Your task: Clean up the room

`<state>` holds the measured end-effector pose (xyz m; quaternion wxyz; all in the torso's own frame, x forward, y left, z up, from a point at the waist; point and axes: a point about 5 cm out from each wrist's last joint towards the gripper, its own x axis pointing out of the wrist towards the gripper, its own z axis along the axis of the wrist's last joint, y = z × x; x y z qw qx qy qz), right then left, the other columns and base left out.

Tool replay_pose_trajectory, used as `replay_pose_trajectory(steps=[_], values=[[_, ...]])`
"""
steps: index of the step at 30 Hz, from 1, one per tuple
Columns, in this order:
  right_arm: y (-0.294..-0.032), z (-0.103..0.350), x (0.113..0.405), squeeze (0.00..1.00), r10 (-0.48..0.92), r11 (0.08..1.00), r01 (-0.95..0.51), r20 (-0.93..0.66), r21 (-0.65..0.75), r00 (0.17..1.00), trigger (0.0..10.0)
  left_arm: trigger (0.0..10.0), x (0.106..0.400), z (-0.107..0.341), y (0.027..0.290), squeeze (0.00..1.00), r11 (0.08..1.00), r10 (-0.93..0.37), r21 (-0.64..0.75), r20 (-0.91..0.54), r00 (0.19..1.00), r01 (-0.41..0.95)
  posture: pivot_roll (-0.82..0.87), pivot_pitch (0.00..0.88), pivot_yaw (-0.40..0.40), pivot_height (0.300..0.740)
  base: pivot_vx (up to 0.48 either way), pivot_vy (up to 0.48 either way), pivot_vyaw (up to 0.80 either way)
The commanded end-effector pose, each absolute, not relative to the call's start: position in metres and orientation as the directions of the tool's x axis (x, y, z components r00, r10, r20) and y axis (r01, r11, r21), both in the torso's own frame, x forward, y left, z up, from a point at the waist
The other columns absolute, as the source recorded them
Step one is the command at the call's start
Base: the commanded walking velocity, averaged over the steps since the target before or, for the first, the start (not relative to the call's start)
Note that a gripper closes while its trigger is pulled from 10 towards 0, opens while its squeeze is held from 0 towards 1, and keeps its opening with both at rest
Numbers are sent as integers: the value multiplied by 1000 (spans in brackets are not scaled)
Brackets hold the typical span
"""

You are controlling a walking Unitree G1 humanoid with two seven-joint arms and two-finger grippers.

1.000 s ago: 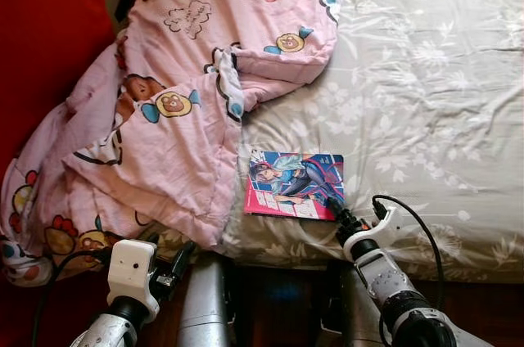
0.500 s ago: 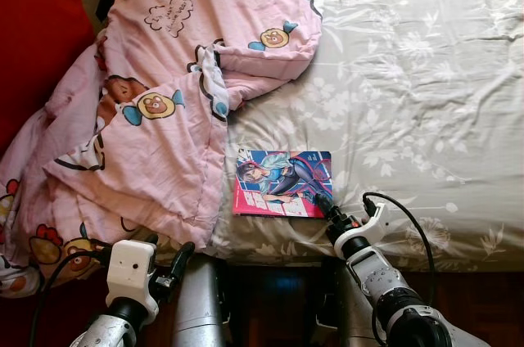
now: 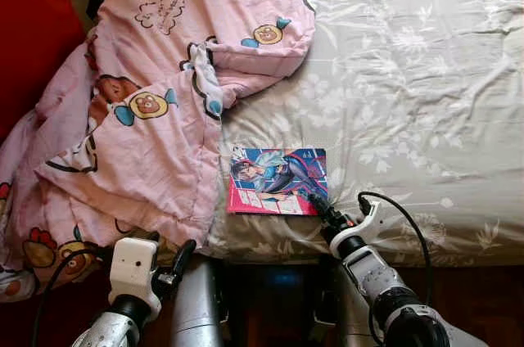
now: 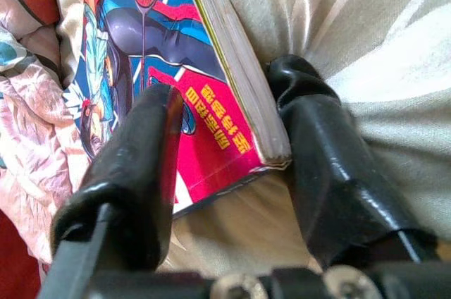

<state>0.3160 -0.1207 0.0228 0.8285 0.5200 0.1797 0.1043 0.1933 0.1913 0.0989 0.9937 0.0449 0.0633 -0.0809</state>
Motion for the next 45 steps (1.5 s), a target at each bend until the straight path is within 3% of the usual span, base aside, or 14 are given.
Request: replay_pose_trajectory(steps=[1, 20, 29, 34, 38, 45], values=[[-88, 7, 298, 0, 484, 406, 38, -250, 913, 839, 0, 10000, 187, 90, 192, 0, 982, -150, 85, -175, 973, 167, 324, 402, 67, 598, 0, 0, 0], [-90, 7, 297, 0, 483, 391, 21, -224, 920, 847, 0, 10000, 191, 88, 187, 0, 978, -165, 98, -175, 971, 184, 313, 391, 61, 598, 0, 0, 0], [-100, 18, 307, 0, 429, 371, -42, -131, 928, 894, 0, 10000, 204, 81, 186, 0, 977, -161, 111, -172, 972, 181, 273, 341, 50, 598, 0, 0, 0], [-117, 27, 311, 0, 342, 291, -99, -7, 952, 940, 0, 10000, 214, 65, 188, 0, 975, -154, 133, -189, 970, 180, 234, 282, 34, 598, 0, 0, 0], [-128, 38, 309, 0, 311, 219, -252, 177, 943, 934, 0, 10000, 218, 44, 195, 0, 975, -127, 151, -237, 963, 165, 194, 191, 19, 598, 0, 0, 0], [-147, 63, 308, 0, 210, 154, -393, 359, 907, 909, 0, 10000, 225, 25, 204, 0, 980, -78, 156, -277, 958, 125, 149, 92, 6, 598, 0, 0, 0]])
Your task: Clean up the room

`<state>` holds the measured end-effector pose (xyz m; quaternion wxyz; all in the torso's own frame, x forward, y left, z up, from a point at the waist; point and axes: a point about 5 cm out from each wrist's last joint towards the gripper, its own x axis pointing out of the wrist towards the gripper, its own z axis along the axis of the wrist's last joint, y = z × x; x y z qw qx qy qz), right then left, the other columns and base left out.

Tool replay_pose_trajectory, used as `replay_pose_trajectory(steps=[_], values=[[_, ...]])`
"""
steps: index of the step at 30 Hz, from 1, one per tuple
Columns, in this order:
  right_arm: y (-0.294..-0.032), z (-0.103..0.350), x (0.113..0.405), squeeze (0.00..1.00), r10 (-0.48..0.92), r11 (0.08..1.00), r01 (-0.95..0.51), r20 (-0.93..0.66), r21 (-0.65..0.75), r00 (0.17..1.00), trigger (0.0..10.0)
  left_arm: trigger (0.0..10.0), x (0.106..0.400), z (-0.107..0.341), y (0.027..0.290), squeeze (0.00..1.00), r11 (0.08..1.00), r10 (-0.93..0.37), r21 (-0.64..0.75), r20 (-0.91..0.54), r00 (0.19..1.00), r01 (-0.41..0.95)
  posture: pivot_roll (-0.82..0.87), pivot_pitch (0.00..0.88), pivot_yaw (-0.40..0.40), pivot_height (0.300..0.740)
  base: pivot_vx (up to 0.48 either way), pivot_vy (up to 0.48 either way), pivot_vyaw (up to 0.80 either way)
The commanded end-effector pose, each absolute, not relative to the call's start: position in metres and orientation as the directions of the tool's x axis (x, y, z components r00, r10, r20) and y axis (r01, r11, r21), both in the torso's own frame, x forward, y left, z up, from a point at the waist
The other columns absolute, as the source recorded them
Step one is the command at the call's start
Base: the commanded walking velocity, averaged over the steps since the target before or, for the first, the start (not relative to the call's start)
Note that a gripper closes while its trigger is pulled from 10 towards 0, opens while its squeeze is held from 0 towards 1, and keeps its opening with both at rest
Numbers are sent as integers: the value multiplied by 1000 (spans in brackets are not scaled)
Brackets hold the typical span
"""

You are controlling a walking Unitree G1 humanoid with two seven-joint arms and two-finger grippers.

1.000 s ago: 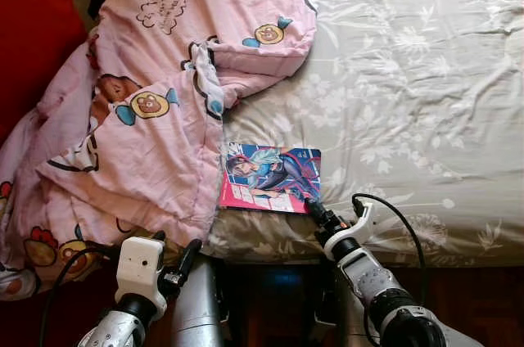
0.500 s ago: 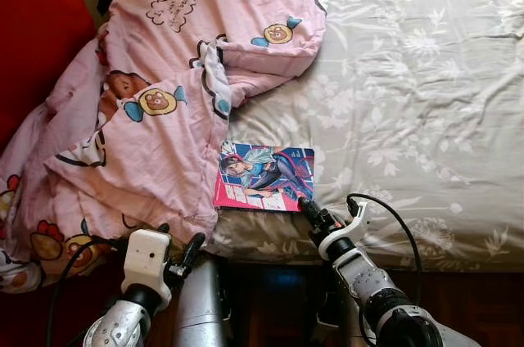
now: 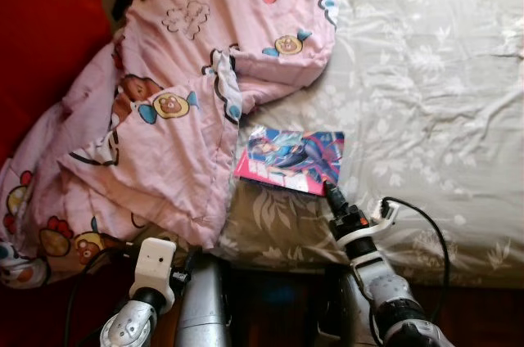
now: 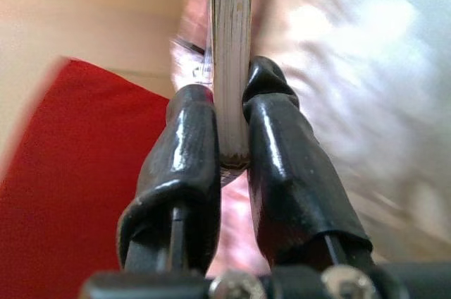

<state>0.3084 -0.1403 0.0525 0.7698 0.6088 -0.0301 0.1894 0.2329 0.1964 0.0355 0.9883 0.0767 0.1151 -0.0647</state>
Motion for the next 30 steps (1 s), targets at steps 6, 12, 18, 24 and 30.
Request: replay_pose_trajectory(steps=[6, 12, 18, 24, 30], values=[[-159, 90, 311, 0, 184, 217, -473, 440, 854, 879, 10000, 10000, 232, 7, 215, 0, 993, 3, 116, -310, 951, 34, 113, 0, -4, 598, 0, 0, 0], [-162, 99, 312, 0, 228, 359, -471, 413, 806, 882, 10000, 10000, 240, 2, 219, 0, 997, 41, 78, -317, 947, -17, 94, 0, -3, 598, 0, 0, 0], [-169, 68, 304, 0, 220, 668, -264, 155, 696, 963, 10000, 10000, 248, -4, 222, 0, 995, 96, -3, -330, 939, -103, 79, 0, -9, 628, 0, 0, 0], [-176, 22, 285, 0, 137, 793, -39, -116, 608, 984, 10000, 10000, 243, -19, 222, 0, 992, 112, -16, -405, 908, -129, 66, 0, -16, 658, 0, 0, 0], [-185, 3, 274, 0, 78, 851, 56, -231, 522, 970, 10000, 10000, 234, -34, 217, 0, 990, 117, -9, -477, 871, -138, 58, 0, -46, 693, 0, 0, 0]])
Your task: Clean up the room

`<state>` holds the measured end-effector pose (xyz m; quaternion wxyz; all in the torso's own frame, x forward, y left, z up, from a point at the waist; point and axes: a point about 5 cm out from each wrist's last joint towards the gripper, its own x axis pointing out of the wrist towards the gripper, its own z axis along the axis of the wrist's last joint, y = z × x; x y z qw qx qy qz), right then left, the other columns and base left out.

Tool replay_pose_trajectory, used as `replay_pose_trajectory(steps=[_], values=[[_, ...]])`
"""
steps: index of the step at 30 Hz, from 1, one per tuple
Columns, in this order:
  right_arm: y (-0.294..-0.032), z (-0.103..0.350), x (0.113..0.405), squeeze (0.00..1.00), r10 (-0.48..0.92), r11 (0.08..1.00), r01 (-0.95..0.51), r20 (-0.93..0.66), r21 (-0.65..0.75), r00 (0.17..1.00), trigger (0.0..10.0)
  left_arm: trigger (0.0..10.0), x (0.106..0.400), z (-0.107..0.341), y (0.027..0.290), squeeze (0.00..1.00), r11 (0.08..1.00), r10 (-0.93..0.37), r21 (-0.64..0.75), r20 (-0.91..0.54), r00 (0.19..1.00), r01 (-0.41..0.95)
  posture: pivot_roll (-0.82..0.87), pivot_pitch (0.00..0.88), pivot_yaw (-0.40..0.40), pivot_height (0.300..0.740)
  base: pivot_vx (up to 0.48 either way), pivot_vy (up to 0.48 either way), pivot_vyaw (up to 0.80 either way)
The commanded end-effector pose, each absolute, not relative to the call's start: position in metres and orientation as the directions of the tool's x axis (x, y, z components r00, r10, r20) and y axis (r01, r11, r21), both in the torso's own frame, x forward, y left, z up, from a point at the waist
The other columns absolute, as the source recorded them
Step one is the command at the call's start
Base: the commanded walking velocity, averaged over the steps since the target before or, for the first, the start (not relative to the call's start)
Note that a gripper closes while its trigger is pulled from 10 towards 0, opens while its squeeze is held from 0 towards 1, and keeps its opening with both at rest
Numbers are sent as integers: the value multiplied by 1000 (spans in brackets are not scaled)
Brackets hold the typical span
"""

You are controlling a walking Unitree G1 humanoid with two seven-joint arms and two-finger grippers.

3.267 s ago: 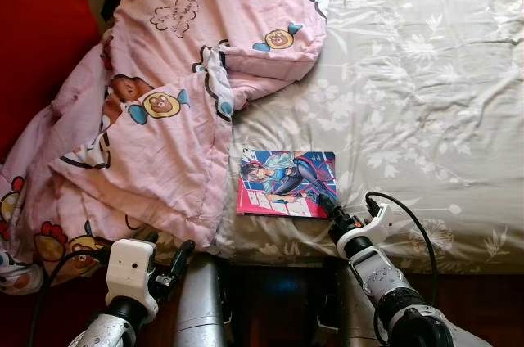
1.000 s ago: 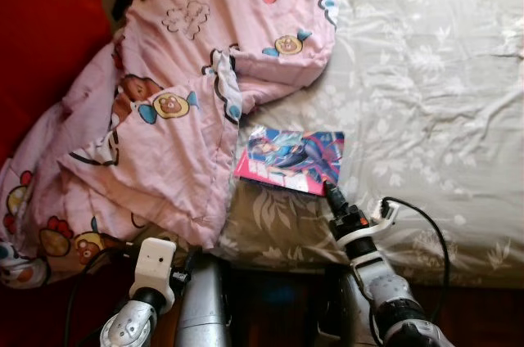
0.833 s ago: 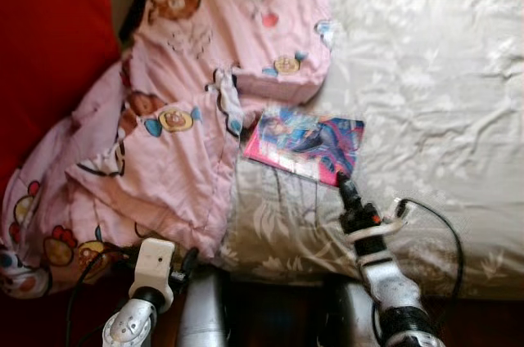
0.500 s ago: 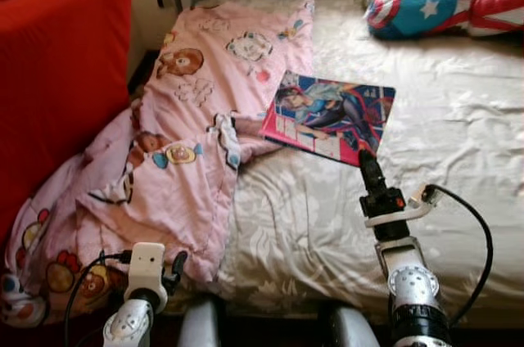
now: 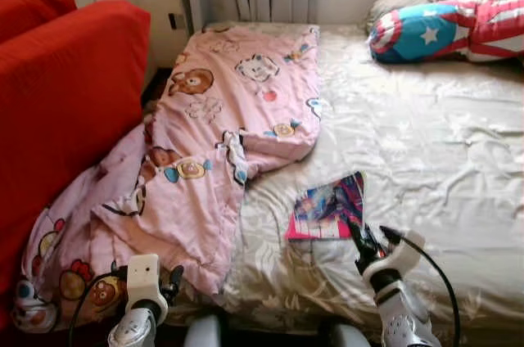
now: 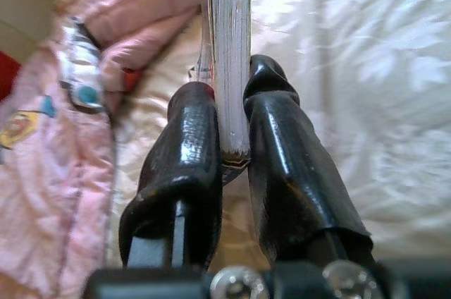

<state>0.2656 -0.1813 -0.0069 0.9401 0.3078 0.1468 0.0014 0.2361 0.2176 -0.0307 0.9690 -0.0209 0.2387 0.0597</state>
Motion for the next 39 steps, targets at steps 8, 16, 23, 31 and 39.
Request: replay_pose_trajectory(steps=[8, 16, 23, 31, 39], values=[[-185, 5, 276, 0, 50, 919, 39, -213, 392, 976, 10000, 10000, 223, -47, 210, 0, 993, 98, 3, -544, 834, -115, 45, 0, -59, 738, 0, 0, 0], [-183, -2, 271, 0, 29, 969, 39, -266, 245, 964, 10000, 10000, 204, -62, 210, 0, 991, 120, 36, -631, 766, -126, 40, 0, -78, 740, 0, 0, 0], [-184, -13, 262, 0, -27, 969, 106, -330, 224, 943, 10000, 10000, 189, -71, 209, 0, 990, 139, 75, -678, 722, -120, 21, 0, -72, 740, 0, 0, 0], [-190, -20, 255, 0, -116, 963, 196, -370, 187, 922, 10000, 10000, 187, -74, 199, 0, 995, 100, 74, -684, 723, -67, 15, 0, -63, 740, 0, -277, -159], [-188, -21, 252, 0, -117, 959, 198, -353, 203, 928, 10000, 10000, 186, -74, 200, 0, 994, 109, 79, -683, 722, -76, 16, 0, -60, 740, 0, -480, -350]])
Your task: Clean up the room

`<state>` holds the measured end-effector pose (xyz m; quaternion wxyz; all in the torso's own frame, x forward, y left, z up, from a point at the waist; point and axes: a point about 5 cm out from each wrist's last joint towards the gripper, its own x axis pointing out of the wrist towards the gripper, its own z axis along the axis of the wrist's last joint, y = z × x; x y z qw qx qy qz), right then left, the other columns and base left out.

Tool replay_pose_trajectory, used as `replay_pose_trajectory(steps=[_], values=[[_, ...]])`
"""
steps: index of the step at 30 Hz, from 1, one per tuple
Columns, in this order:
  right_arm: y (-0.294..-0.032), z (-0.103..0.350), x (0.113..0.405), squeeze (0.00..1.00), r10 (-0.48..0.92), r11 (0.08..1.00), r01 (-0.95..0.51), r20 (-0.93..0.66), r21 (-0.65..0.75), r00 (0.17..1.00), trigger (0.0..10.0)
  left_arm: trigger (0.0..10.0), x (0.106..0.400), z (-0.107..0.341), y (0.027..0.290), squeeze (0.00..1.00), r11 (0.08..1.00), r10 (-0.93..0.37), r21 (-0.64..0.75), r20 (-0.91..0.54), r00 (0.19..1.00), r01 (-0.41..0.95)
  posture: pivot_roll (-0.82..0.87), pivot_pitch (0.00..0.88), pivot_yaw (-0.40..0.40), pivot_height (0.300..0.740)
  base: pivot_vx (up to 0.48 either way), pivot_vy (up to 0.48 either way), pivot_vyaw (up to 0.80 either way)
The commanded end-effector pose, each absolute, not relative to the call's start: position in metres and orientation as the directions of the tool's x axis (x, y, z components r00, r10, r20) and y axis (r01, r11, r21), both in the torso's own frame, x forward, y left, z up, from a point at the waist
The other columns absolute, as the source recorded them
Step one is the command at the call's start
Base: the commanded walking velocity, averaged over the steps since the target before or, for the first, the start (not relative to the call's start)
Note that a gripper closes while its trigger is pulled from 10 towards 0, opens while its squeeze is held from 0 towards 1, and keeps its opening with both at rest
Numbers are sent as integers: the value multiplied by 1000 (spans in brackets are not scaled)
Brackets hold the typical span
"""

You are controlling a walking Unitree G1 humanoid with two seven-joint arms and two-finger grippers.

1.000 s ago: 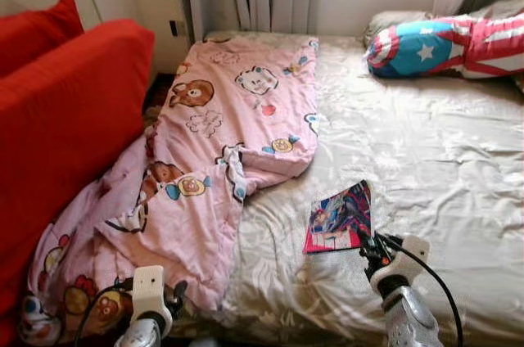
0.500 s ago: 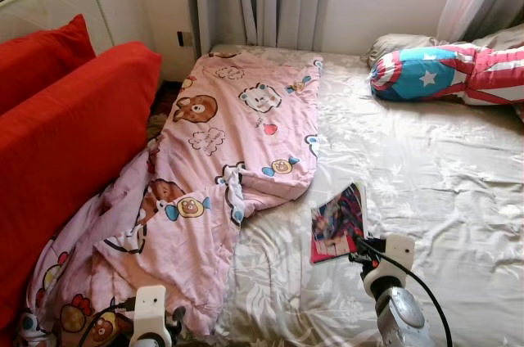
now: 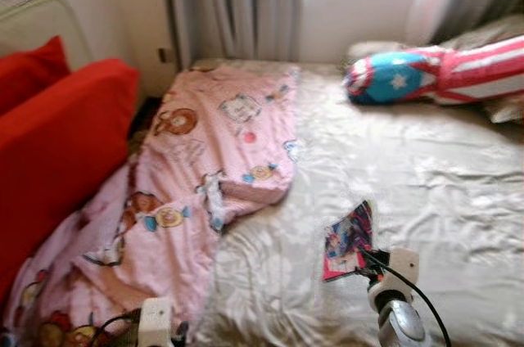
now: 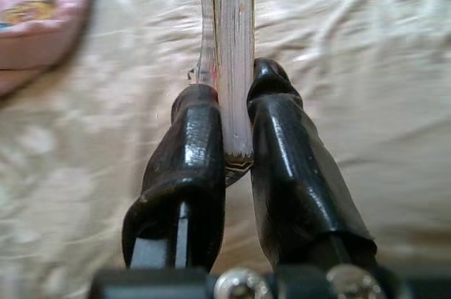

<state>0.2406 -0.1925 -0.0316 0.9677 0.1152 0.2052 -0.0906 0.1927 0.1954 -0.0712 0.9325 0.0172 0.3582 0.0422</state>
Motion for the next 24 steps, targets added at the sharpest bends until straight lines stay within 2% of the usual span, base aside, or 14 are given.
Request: replay_pose_trajectory(steps=[1, 24], values=[[-187, -20, 253, 0, -113, 959, 194, -348, 205, 930, 10000, 10000, 186, -74, 200, 0, 994, 109, 79, -683, 722, -76, 17, 0, -60, 740, 0, -480, 0], [-175, -18, 259, 0, -38, 969, 119, -345, 216, 938, 10000, 10000, 185, -74, 204, 0, 993, 118, 87, -683, 720, -81, 20, 0, -55, 740, 0, -464, 0]])
